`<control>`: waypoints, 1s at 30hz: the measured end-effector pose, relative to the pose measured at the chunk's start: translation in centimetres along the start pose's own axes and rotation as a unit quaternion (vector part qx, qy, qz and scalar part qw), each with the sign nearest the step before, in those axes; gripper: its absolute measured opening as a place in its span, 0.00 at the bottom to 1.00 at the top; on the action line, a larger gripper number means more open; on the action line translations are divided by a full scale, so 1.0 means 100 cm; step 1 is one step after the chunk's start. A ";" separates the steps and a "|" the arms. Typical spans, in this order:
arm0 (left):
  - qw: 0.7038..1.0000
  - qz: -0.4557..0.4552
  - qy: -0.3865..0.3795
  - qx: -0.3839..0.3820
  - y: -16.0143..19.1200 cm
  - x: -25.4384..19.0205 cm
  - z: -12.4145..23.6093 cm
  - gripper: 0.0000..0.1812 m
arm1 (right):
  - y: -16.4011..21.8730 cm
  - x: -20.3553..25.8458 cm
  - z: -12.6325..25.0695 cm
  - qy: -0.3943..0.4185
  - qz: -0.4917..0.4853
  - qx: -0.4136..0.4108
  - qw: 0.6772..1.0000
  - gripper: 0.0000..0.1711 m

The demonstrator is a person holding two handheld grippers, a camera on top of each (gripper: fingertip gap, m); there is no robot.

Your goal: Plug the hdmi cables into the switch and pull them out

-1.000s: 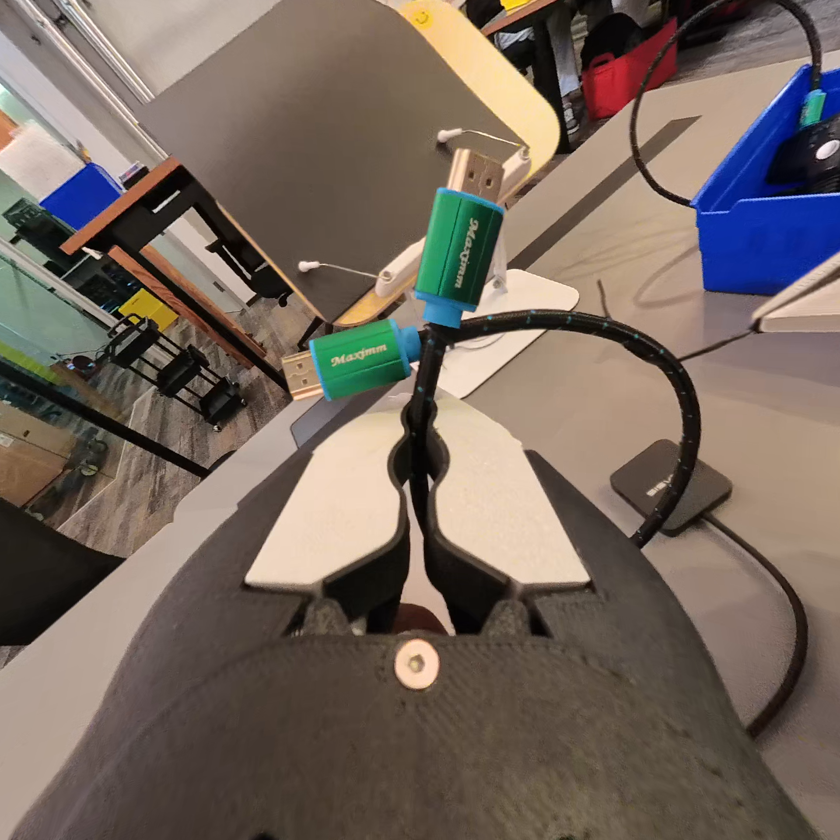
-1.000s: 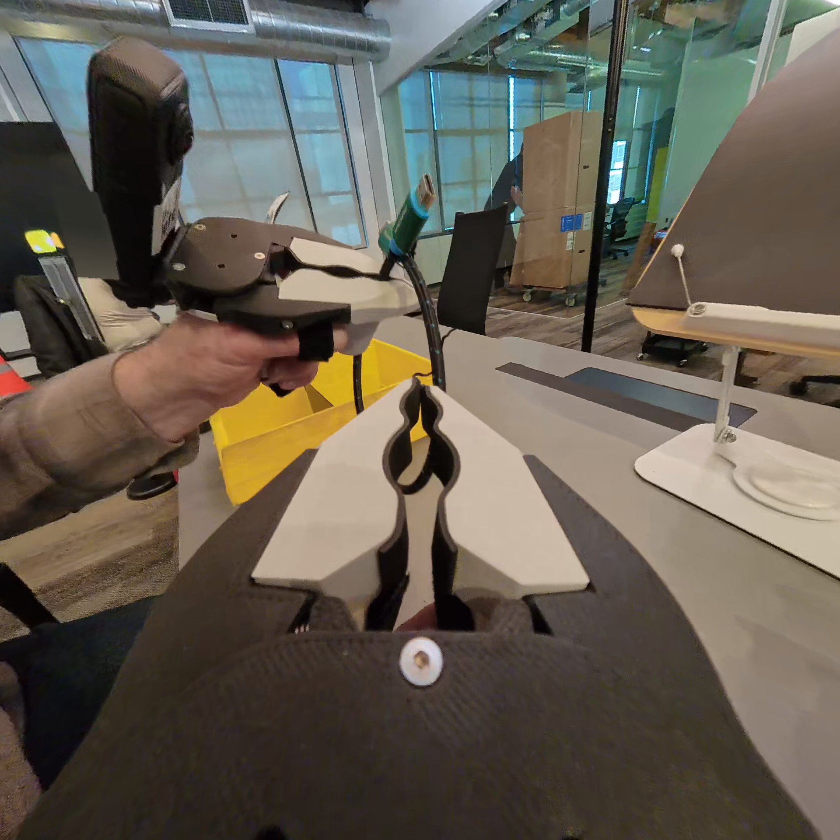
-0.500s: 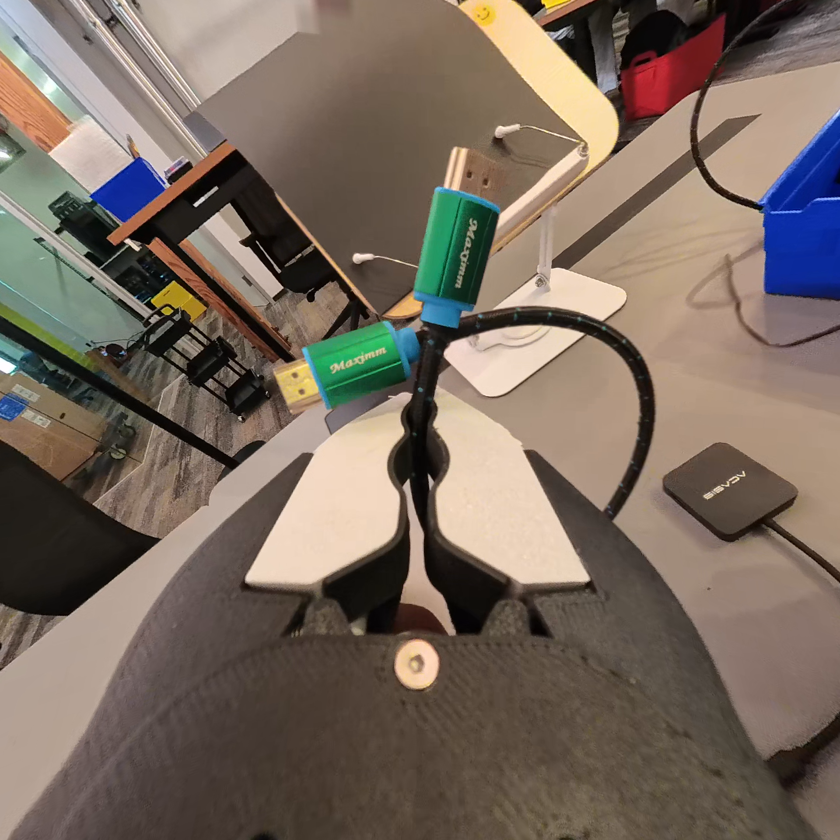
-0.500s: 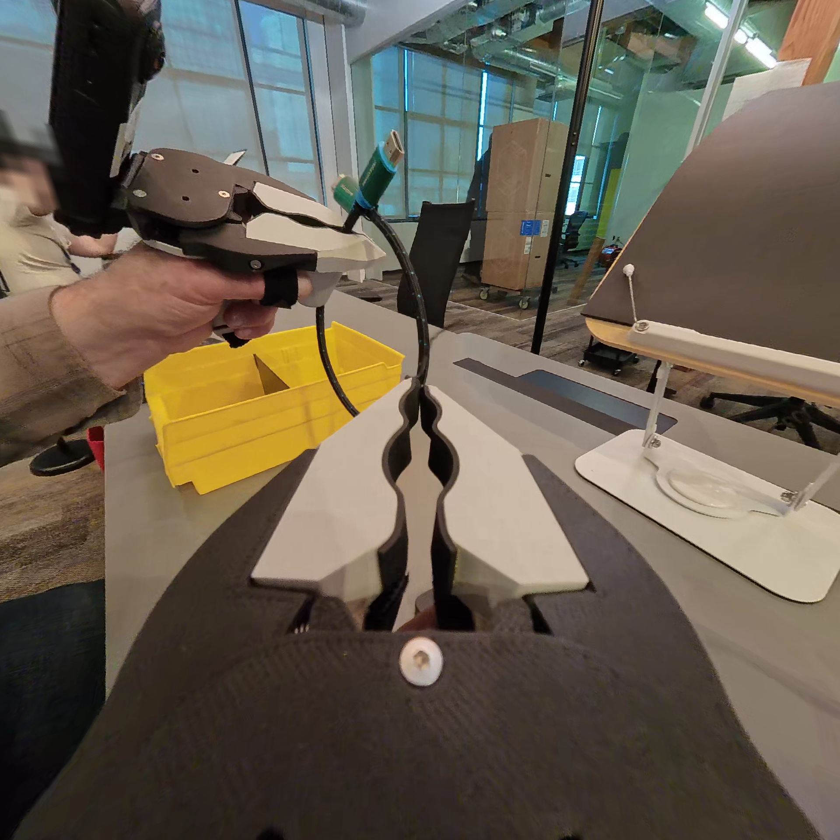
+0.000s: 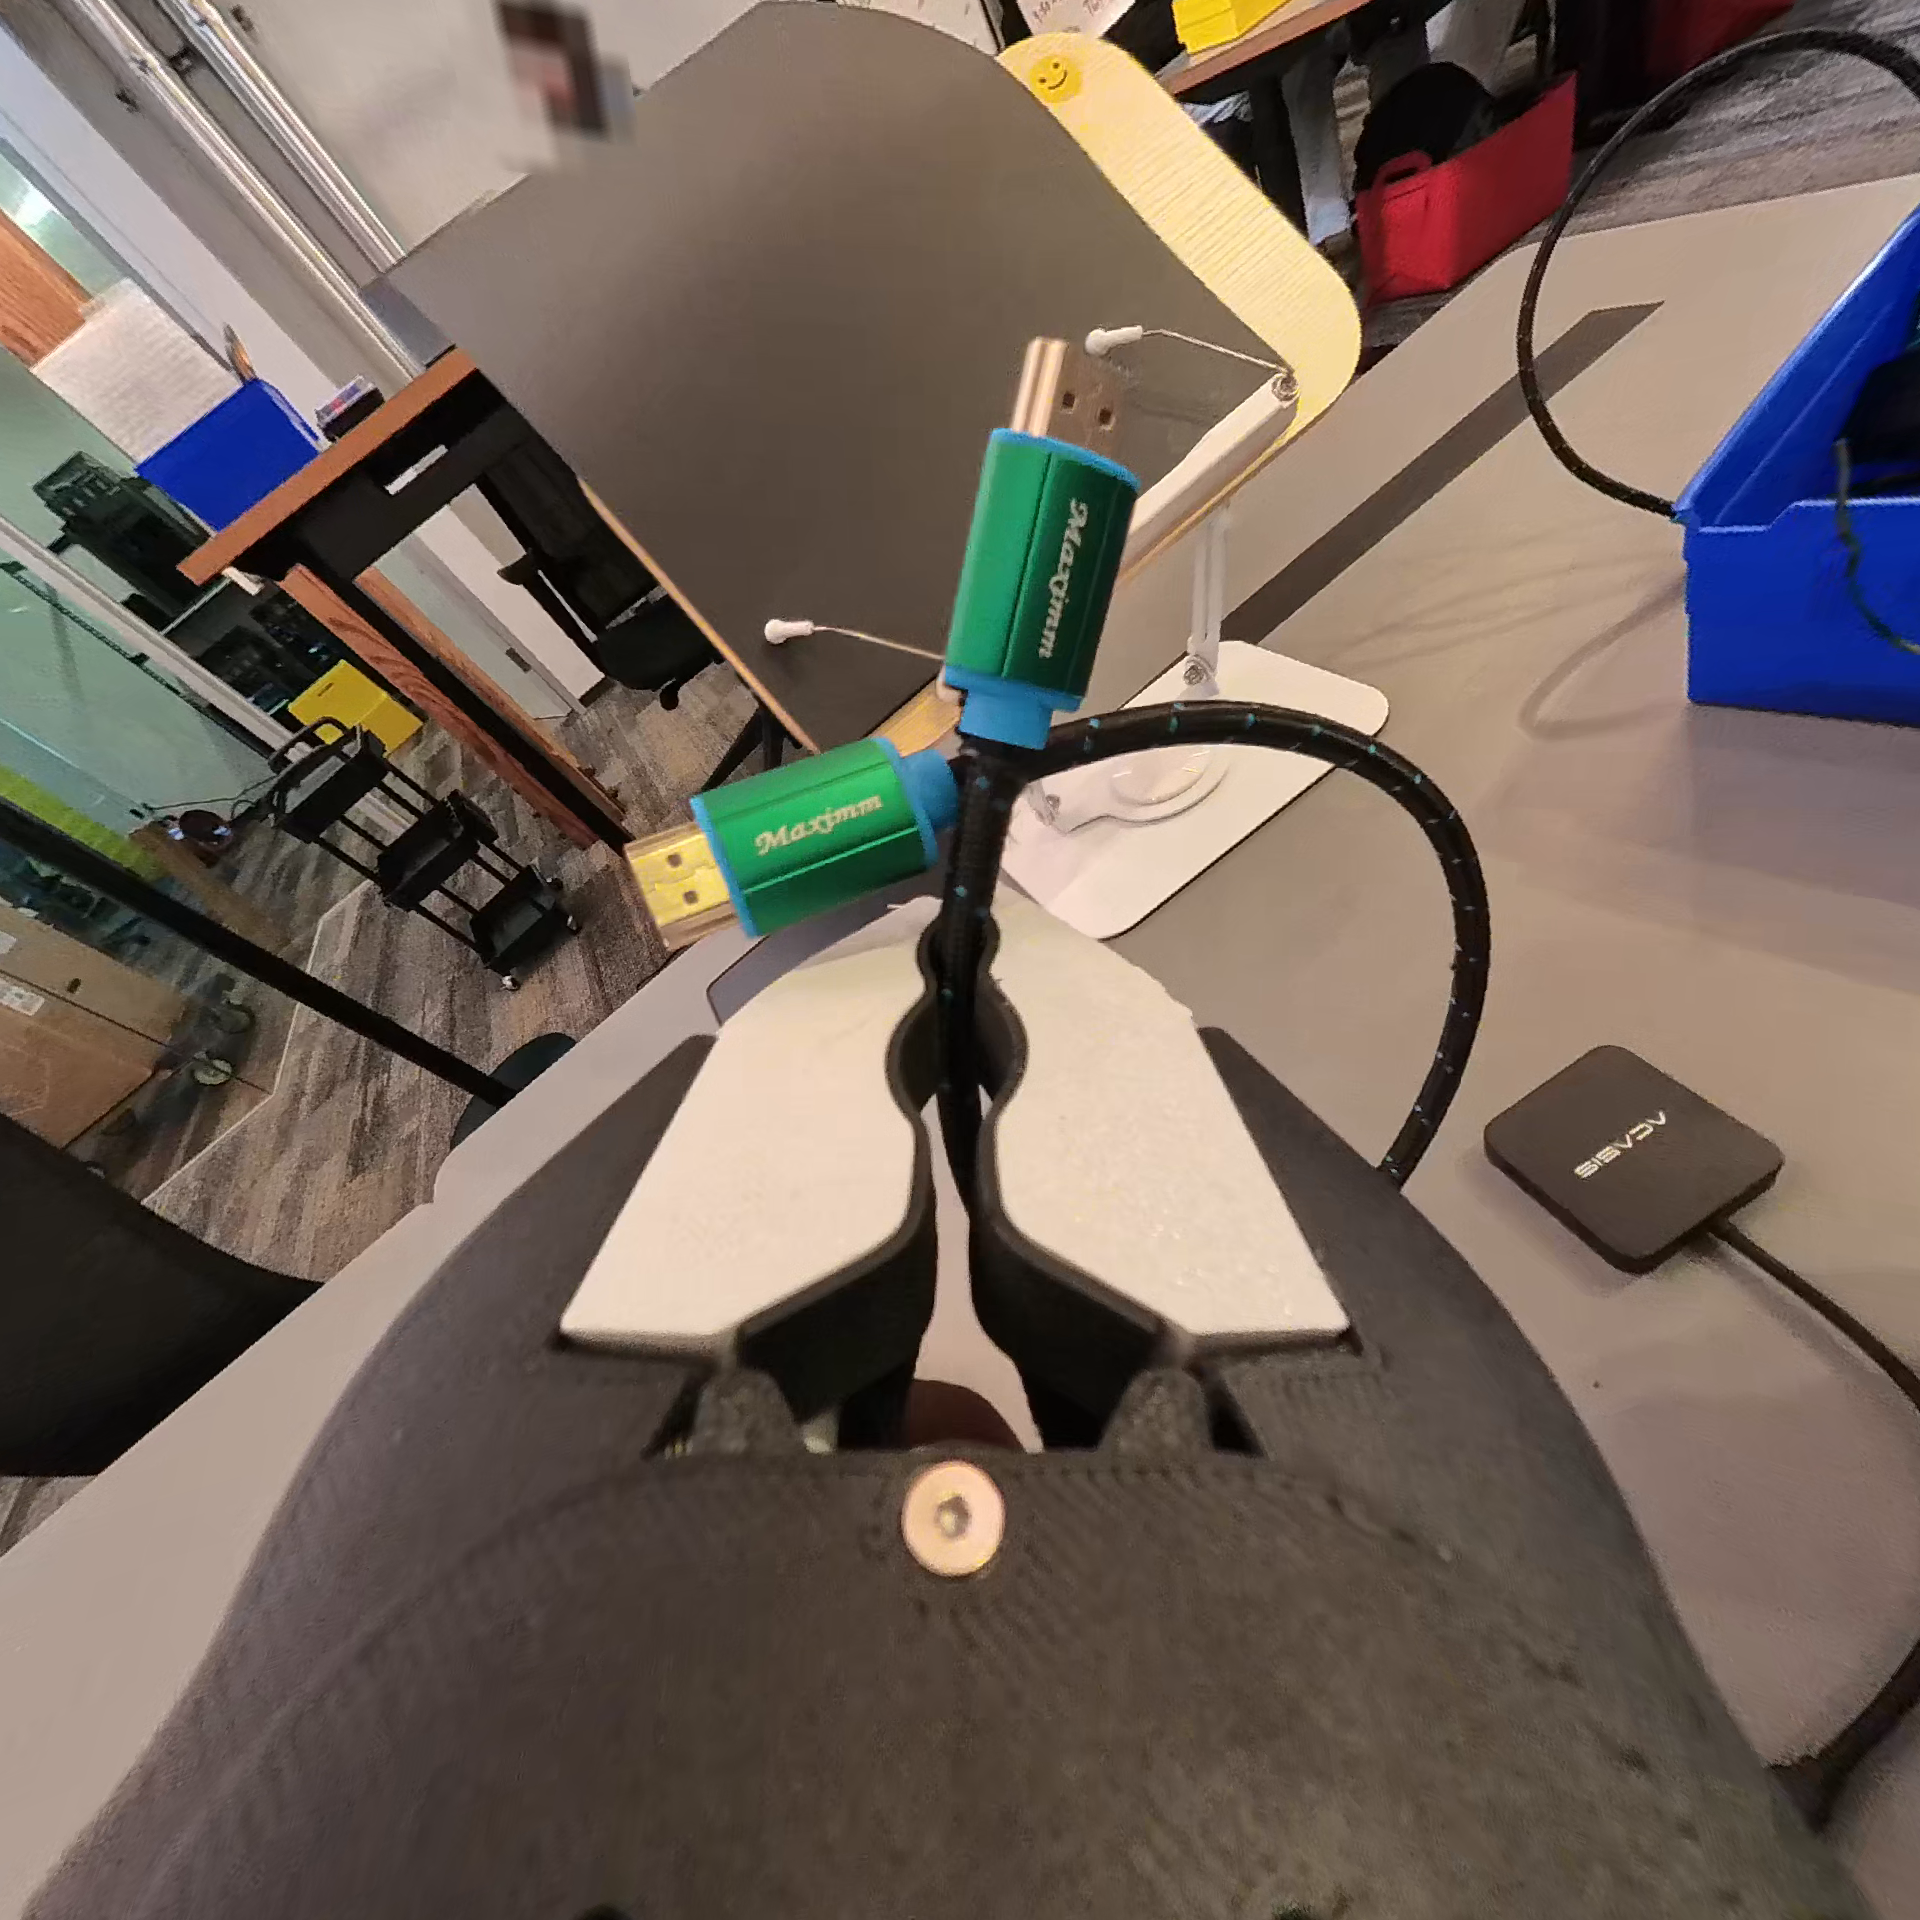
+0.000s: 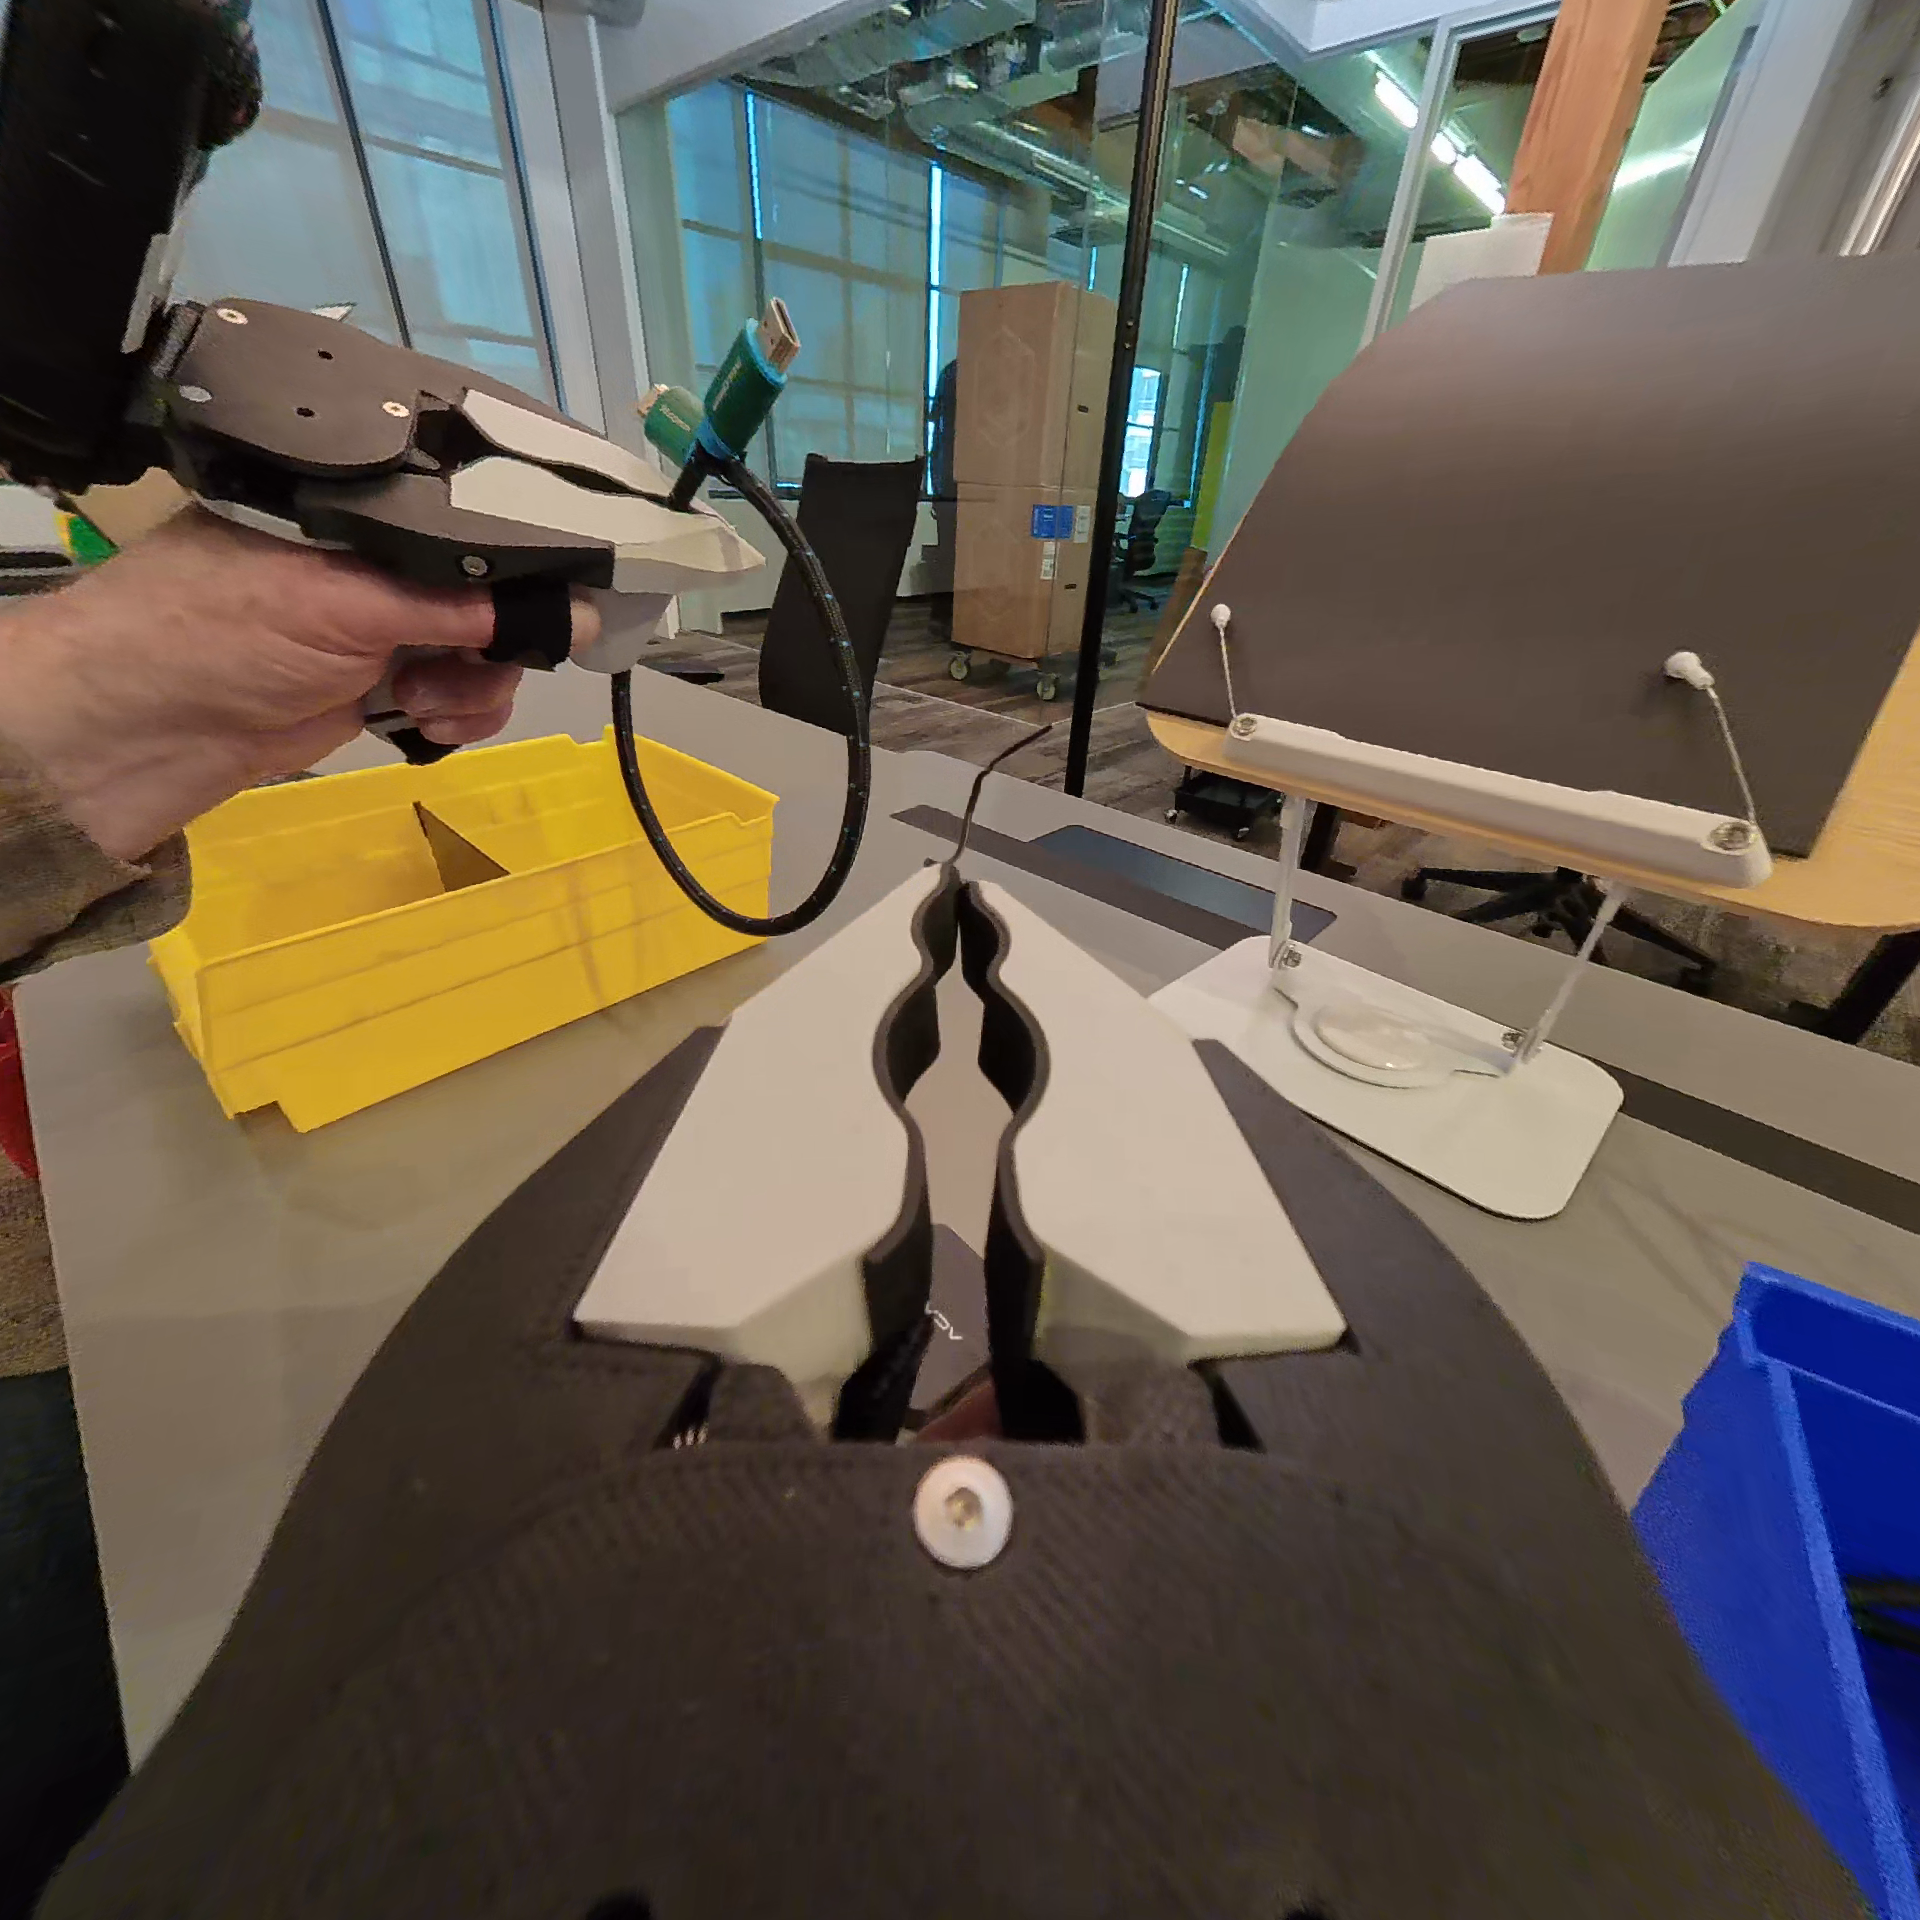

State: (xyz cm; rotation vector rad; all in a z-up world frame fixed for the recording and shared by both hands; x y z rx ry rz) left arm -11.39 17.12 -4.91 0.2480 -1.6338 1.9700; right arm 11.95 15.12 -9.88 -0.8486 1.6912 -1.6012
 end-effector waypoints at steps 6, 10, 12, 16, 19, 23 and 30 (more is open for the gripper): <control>1.000 -0.003 0.015 -0.001 -0.005 -0.006 -0.005 0.00 | 0.001 -0.002 0.010 0.020 0.027 0.009 0.999 0.00; 1.000 -0.006 0.023 0.002 -0.005 -0.010 -0.007 0.00 | 0.000 -0.007 0.014 0.030 0.028 0.011 0.999 0.00; 1.000 -0.009 0.024 0.005 -0.004 -0.010 -0.006 0.00 | -0.005 -0.008 0.015 0.031 0.029 0.011 0.999 0.00; 1.000 -0.009 0.025 0.005 -0.004 -0.007 -0.004 0.00 | -0.020 -0.014 0.024 0.044 0.049 0.008 0.998 0.00; 1.000 -0.012 0.028 0.004 -0.004 -0.006 -0.002 0.00 | -0.043 -0.027 0.041 0.063 0.063 0.011 0.996 0.00; 0.999 -0.018 0.032 0.002 -0.006 -0.008 -0.001 0.00 | -0.066 -0.061 0.079 0.120 0.085 0.023 0.989 0.00; 0.998 -0.030 0.047 0.007 -0.007 -0.018 -0.003 0.00 | -0.051 -0.117 0.145 0.173 0.104 0.167 0.965 0.00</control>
Point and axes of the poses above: each gripper's, where its closed fingertips meet, z back along the fingers, y out of its underside, x = y × z across the jaws, the point moved 6 cm from there along z, back along the fingers, and after that the axes turned 1 degree about -z, right-handed, at the moved point
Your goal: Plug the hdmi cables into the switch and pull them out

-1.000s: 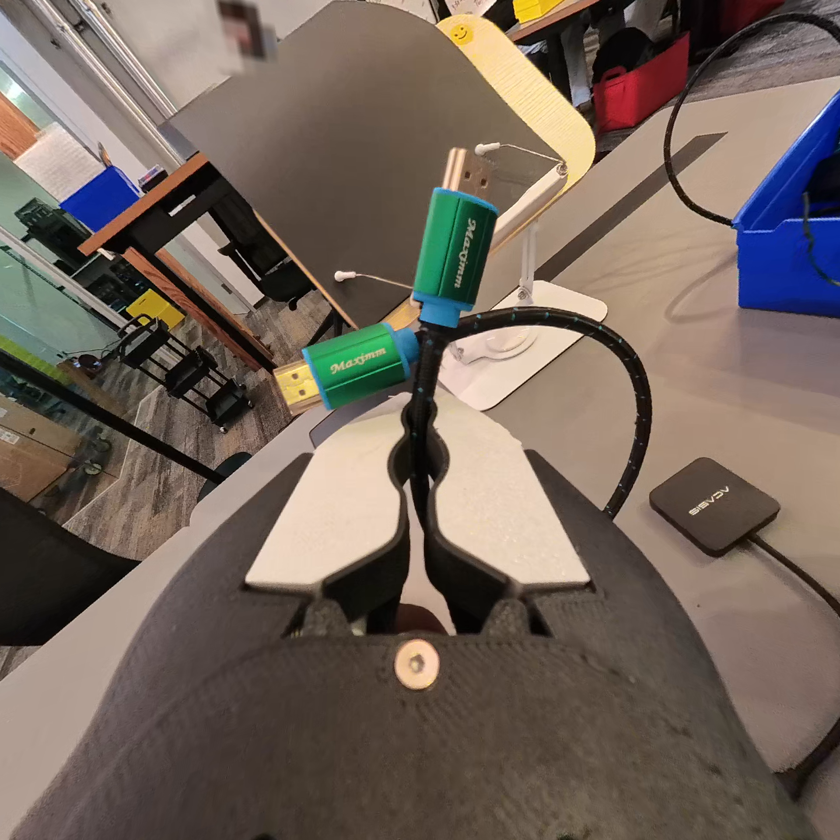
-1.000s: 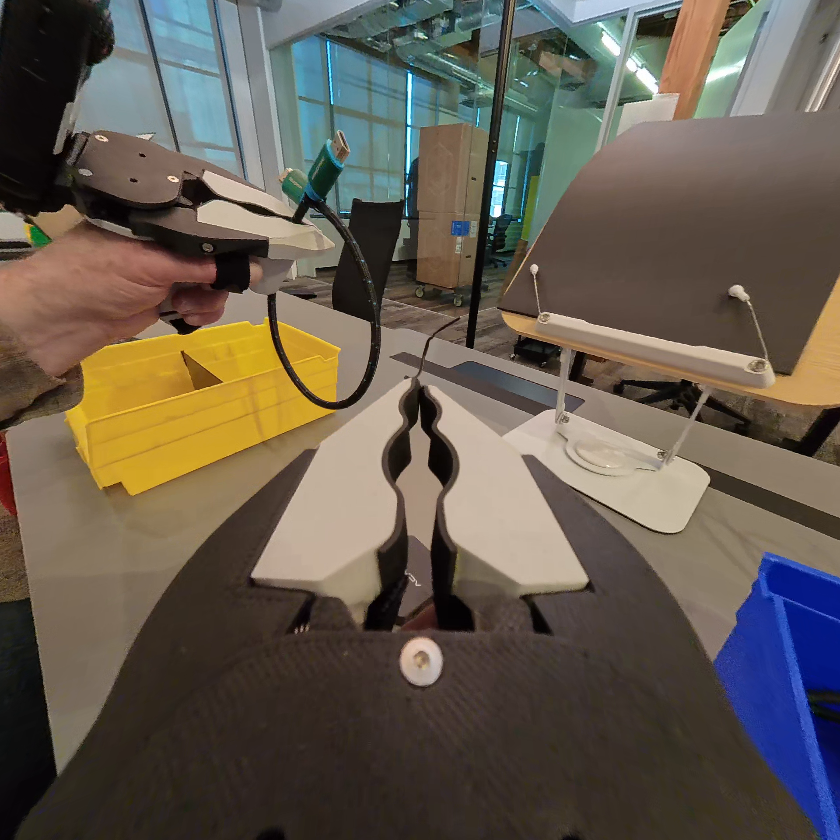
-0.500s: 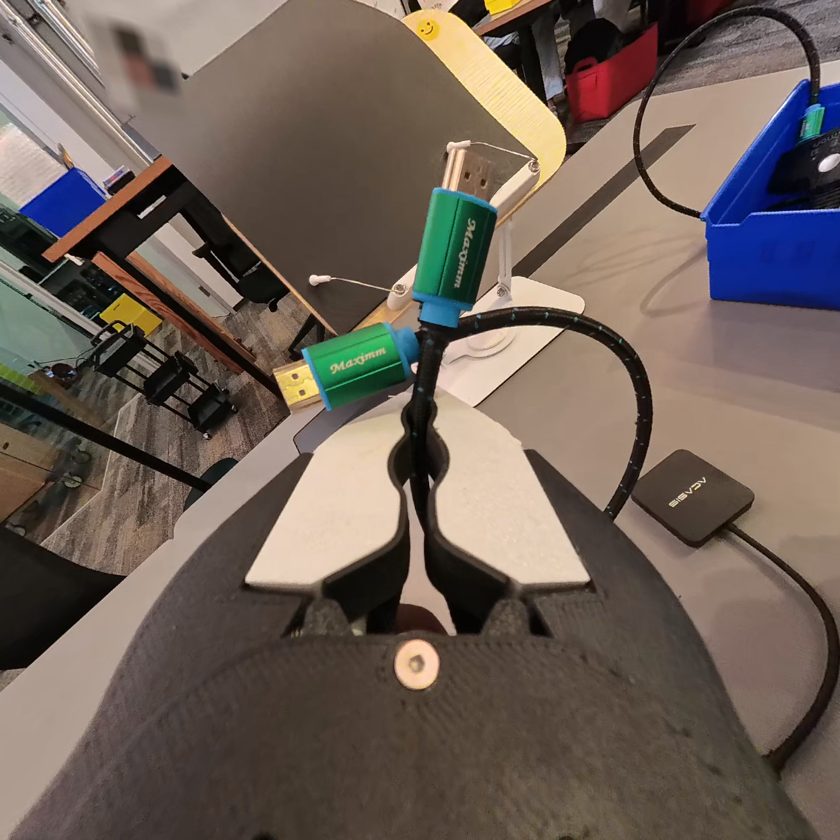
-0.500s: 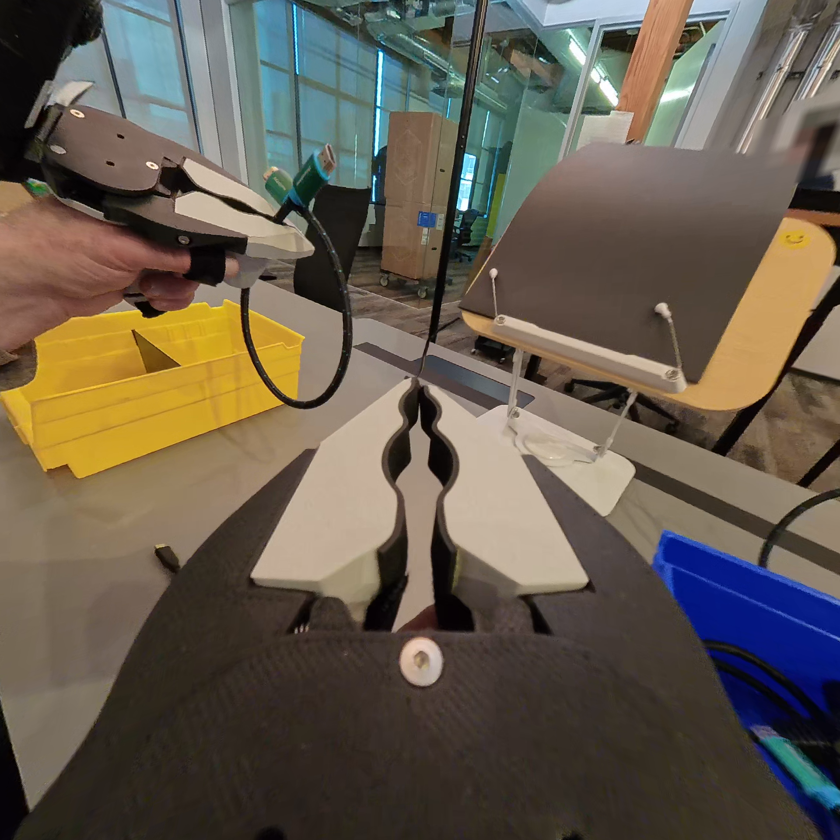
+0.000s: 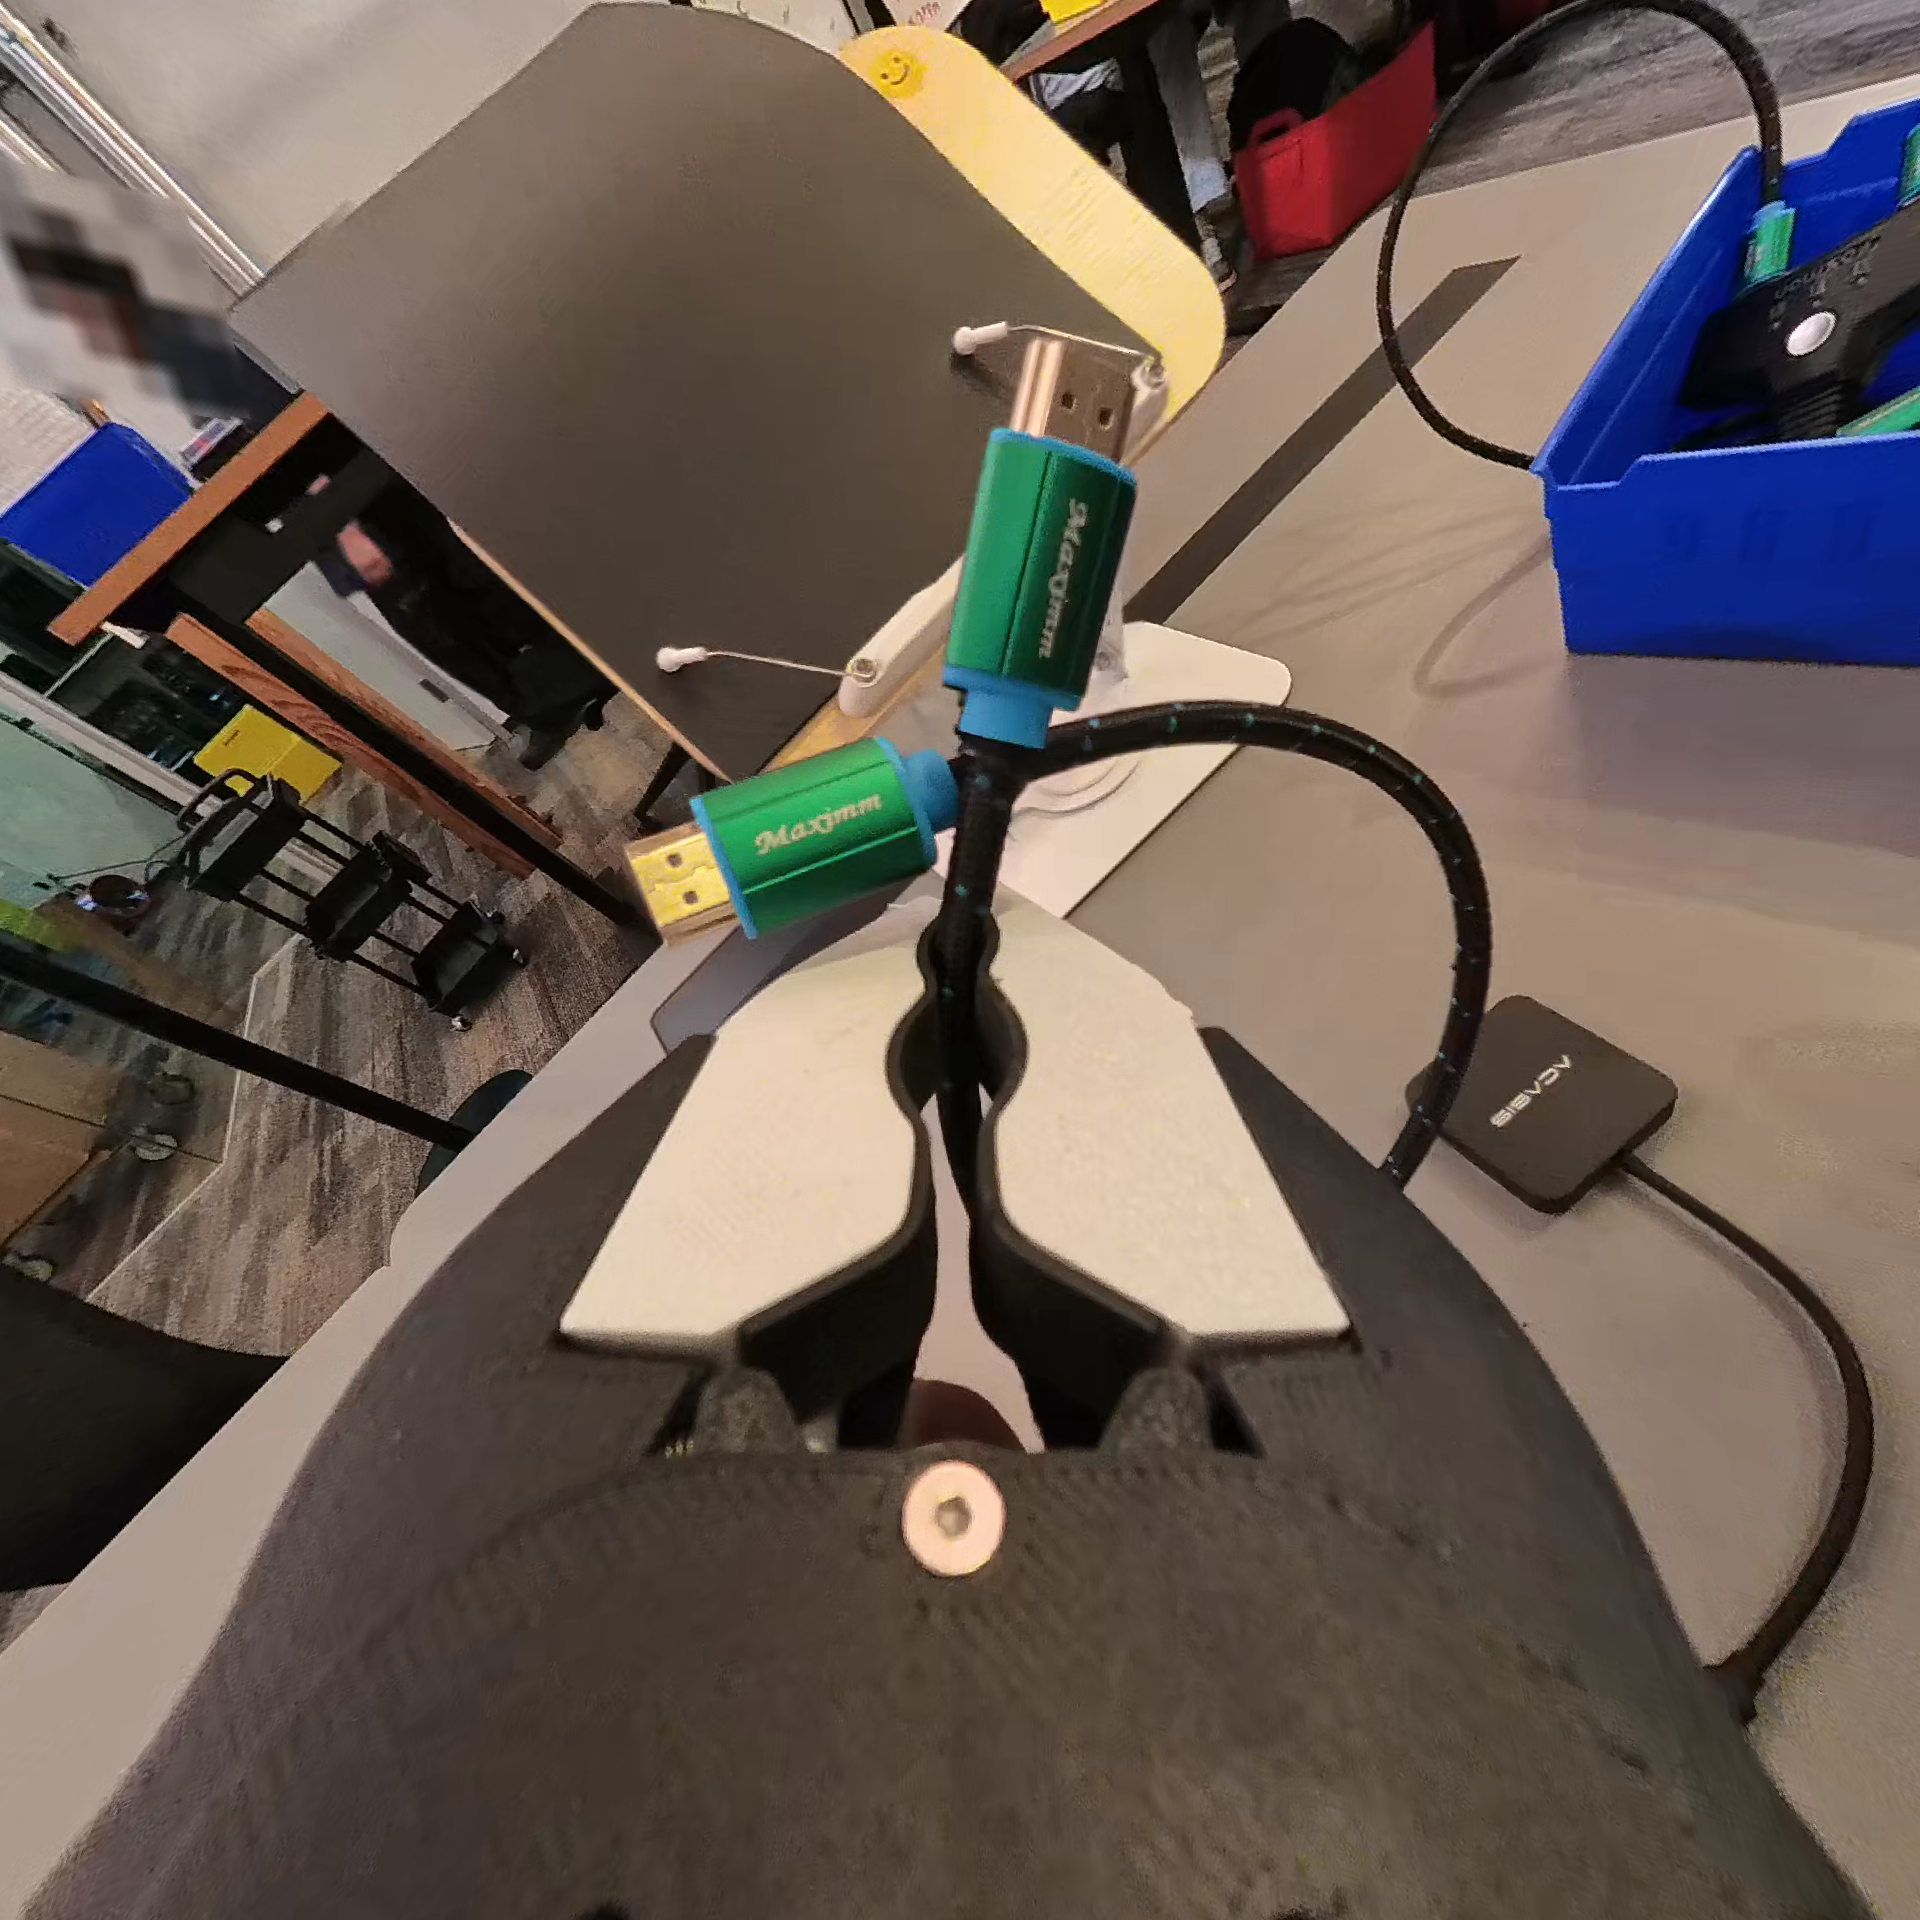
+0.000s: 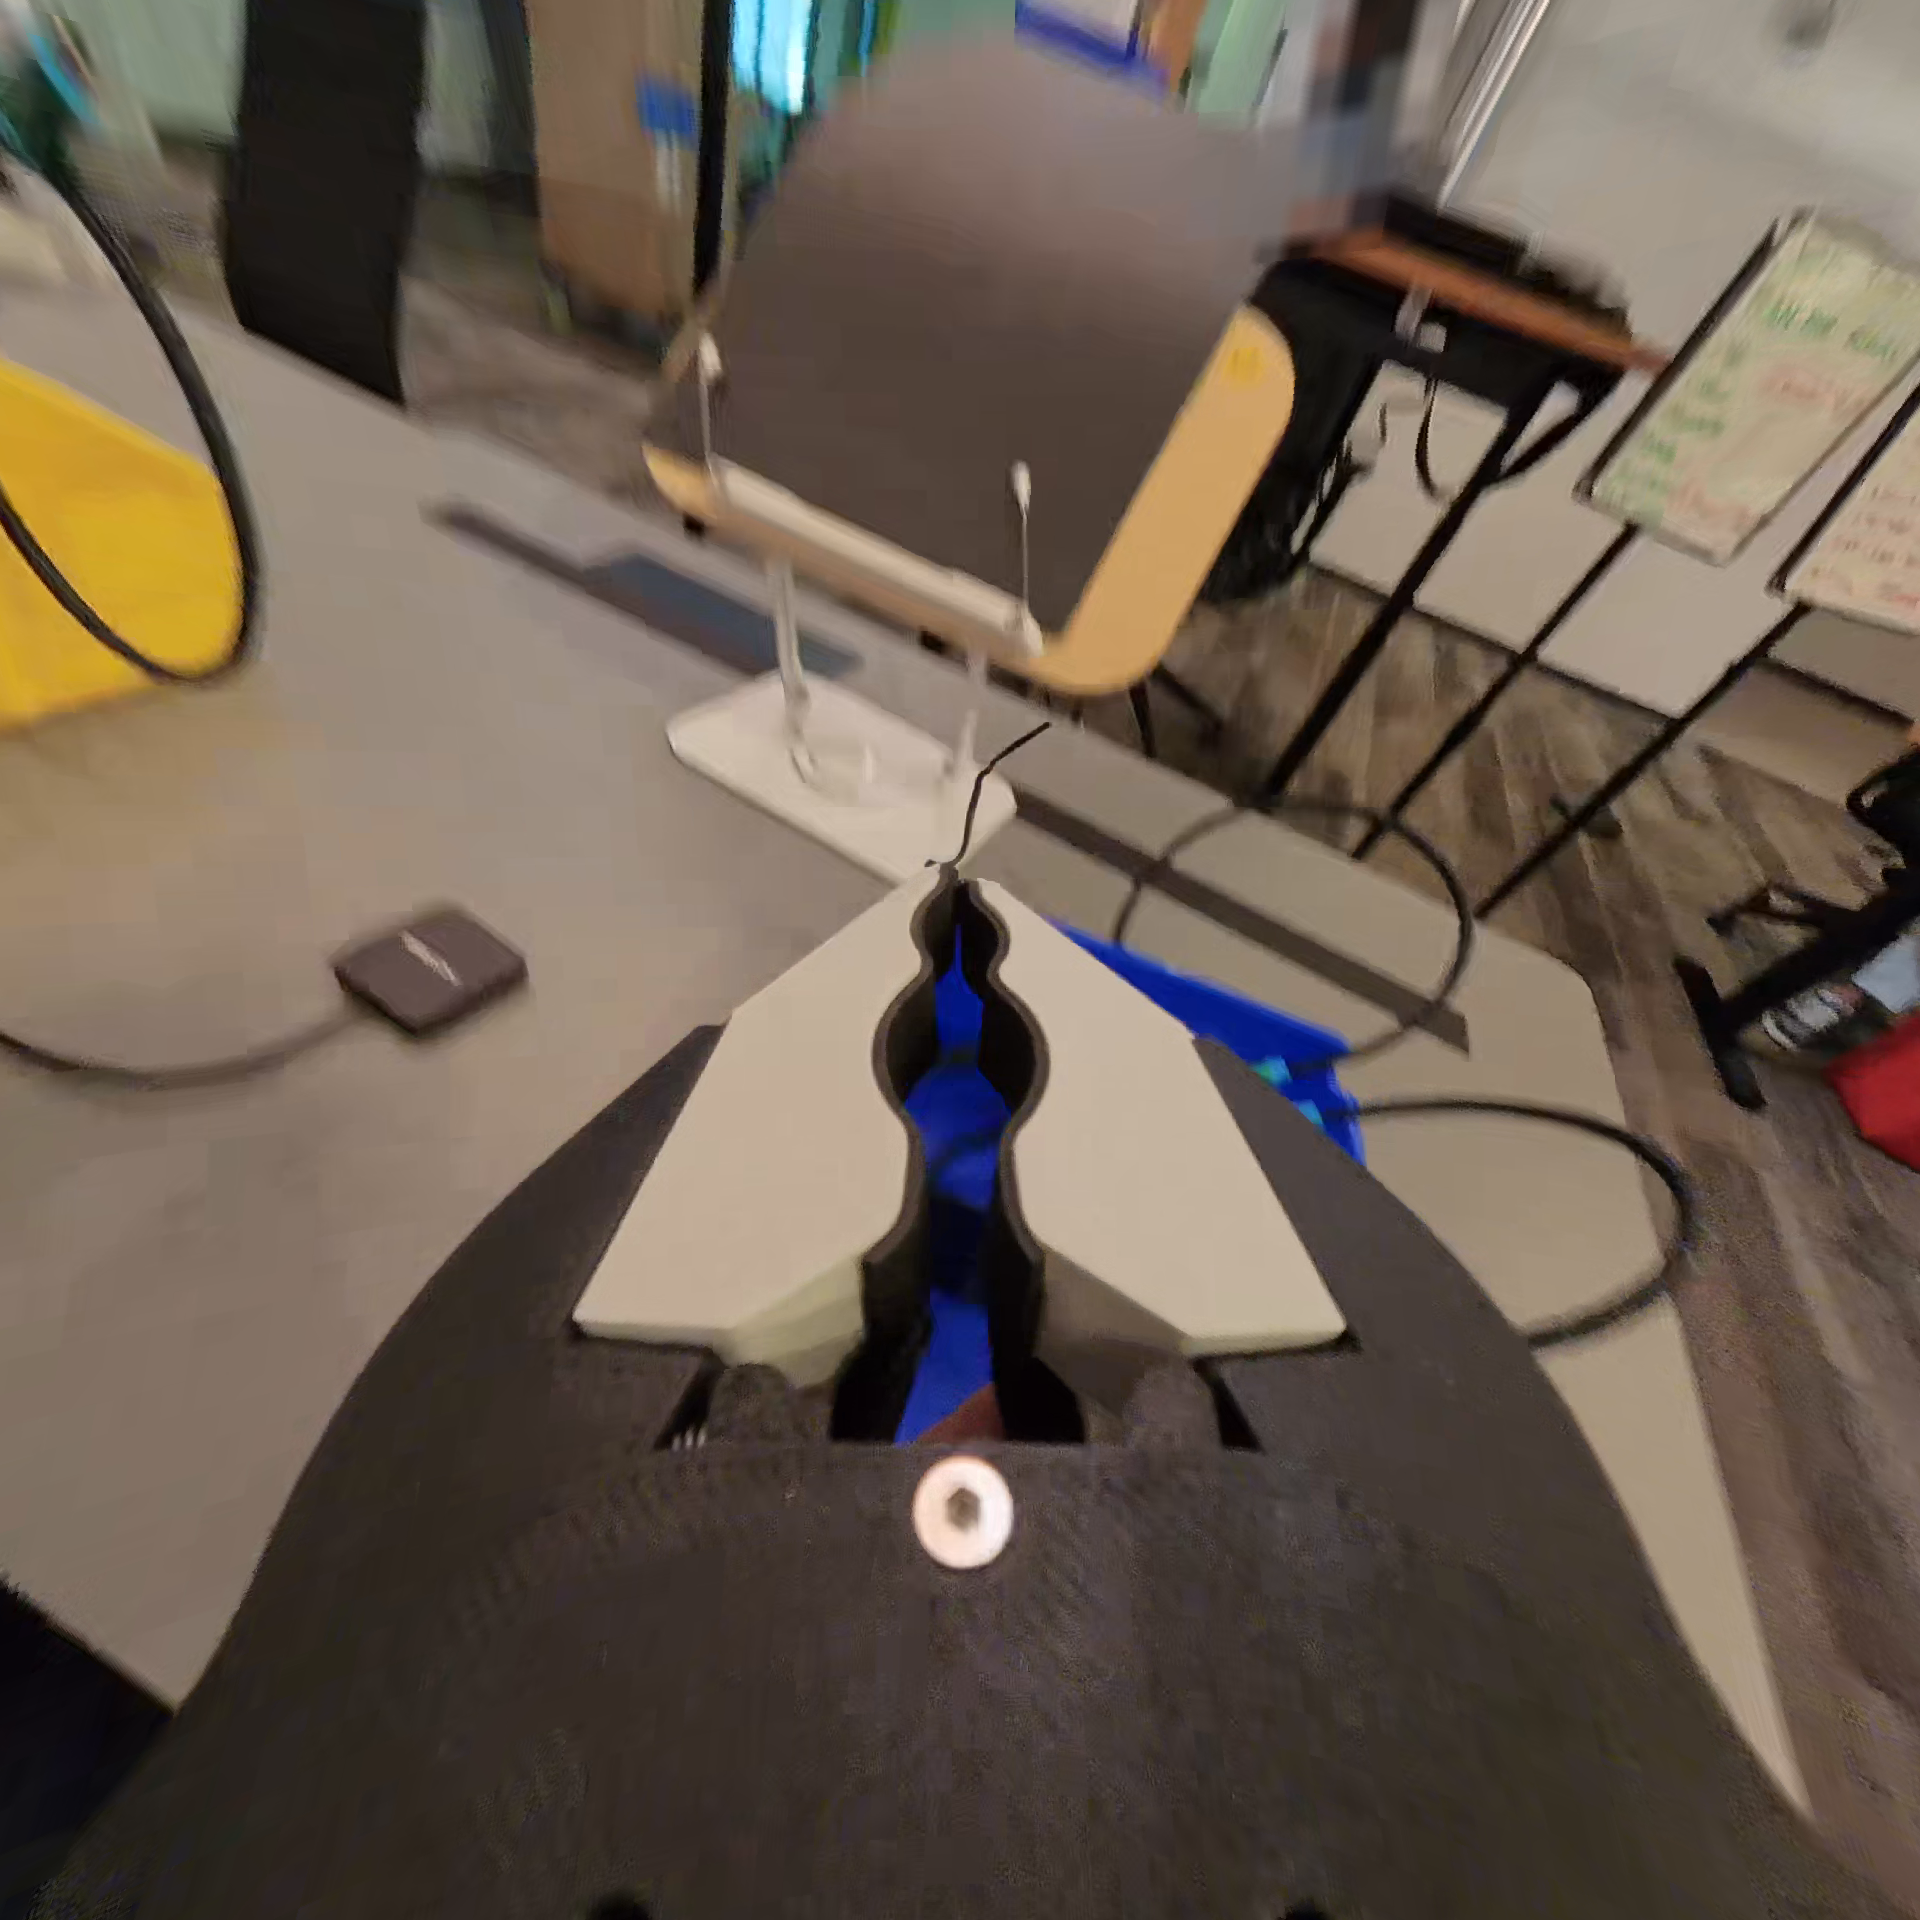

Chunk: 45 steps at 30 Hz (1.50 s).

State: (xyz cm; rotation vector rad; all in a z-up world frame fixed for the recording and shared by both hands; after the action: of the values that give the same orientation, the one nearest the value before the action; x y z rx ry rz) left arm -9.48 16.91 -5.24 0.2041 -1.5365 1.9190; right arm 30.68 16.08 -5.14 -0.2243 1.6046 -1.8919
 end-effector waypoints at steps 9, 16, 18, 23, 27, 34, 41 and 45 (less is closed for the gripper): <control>0.999 -0.017 0.029 0.017 0.003 -0.021 -0.010 0.00 | 0.118 -0.018 -0.014 -0.014 0.043 0.279 0.959 0.00; 0.998 -0.019 0.048 0.027 0.009 -0.031 -0.017 0.00 | 0.169 -0.006 -0.028 -0.055 0.019 0.369 0.928 0.20; 0.998 -0.016 0.053 0.028 0.010 -0.033 -0.018 0.00 | 0.159 -0.010 -0.025 -0.048 0.014 0.354 0.934 0.20; 0.997 -0.012 0.069 0.030 0.011 -0.040 -0.022 0.00 | 0.090 -0.005 -0.022 -0.016 0.057 0.245 0.968 0.15; 0.997 -0.010 0.076 0.026 0.009 -0.044 -0.021 0.00 | 0.014 0.051 -0.035 -0.090 0.104 0.100 0.985 0.13; 0.997 -0.011 0.078 0.011 0.006 -0.046 -0.017 0.00 | -0.062 0.158 -0.078 -0.204 0.178 -0.019 0.962 0.13; 0.997 -0.021 0.070 0.006 0.005 -0.039 -0.014 0.00 | -0.097 0.191 -0.119 -0.233 0.173 -0.048 0.956 0.13; 0.993 -0.041 0.098 -0.044 -0.003 -0.043 -0.007 0.00 | -0.088 0.194 -0.134 -0.273 0.131 -0.028 0.953 0.19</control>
State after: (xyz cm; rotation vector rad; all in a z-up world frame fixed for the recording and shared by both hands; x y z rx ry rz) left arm -5.83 15.84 -7.40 0.0381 -1.4552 1.7481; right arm 5.52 16.63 -5.37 -0.4862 1.2368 -1.4214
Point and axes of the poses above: each gripper's, where its closed fingertips meet, z back along the fingers, y out of its underside, x = y × z across the jaws, the point moved 6 cm from there along z, back along the fingers, and after that the axes turned 1 degree about -z, right-handed, at the moved point
